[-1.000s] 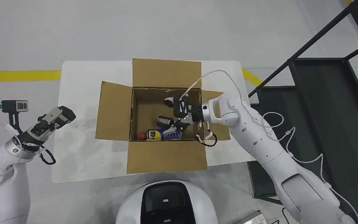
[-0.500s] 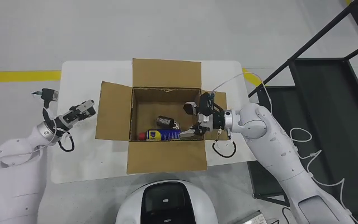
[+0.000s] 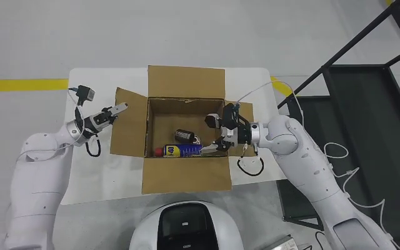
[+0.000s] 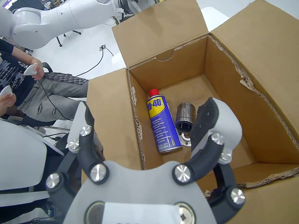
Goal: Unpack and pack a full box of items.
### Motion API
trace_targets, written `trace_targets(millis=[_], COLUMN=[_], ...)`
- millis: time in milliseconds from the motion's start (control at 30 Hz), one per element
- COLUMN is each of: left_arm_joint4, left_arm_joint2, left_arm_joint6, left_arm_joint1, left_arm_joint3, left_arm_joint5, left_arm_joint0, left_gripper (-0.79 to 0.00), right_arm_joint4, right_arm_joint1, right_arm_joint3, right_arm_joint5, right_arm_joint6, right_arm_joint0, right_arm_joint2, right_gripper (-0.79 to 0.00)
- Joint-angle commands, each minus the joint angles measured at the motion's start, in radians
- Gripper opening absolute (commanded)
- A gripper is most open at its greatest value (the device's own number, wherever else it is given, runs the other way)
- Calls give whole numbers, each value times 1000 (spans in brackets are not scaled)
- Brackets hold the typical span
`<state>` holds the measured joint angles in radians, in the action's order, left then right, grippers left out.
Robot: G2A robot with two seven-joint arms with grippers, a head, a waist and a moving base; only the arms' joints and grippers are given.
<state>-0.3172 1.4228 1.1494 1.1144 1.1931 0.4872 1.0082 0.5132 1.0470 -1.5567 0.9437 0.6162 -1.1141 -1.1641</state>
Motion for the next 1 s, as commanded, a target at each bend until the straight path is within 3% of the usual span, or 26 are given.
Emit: trace_targets(millis=[0,233,500,700,967], left_arm_joint4=[-16,8,89,171,270], left_arm_joint2=[-8,-73,-192,-231,-277], left_arm_joint6=[19,26,-4,-27,-21], left_arm_joint1=[-1,1,15,16,14], left_arm_joint3=[51,171,184,175,167], left_arm_joint5=[-8,-58,-72,-57,-48], left_arm_joint0=[6,11,-15,-28,-39], left_gripper=[0,0,0,0,0], right_arm_joint4=[-34,-238,-464,-495,-555], right_arm_joint1=[-2,-43,-76,-73,-56], right_arm_joint3=[6,76,209,347,444], right_arm_joint5=[-20,-63,-110,-240,-197], right_arm_joint6=[-31,1,7,79,156], right_arm_joint0=[-18,-109,-211,-157,-97], right_arm_joint2=[-13,-173,-330,-284,-192], right_gripper=[0,0,0,0,0])
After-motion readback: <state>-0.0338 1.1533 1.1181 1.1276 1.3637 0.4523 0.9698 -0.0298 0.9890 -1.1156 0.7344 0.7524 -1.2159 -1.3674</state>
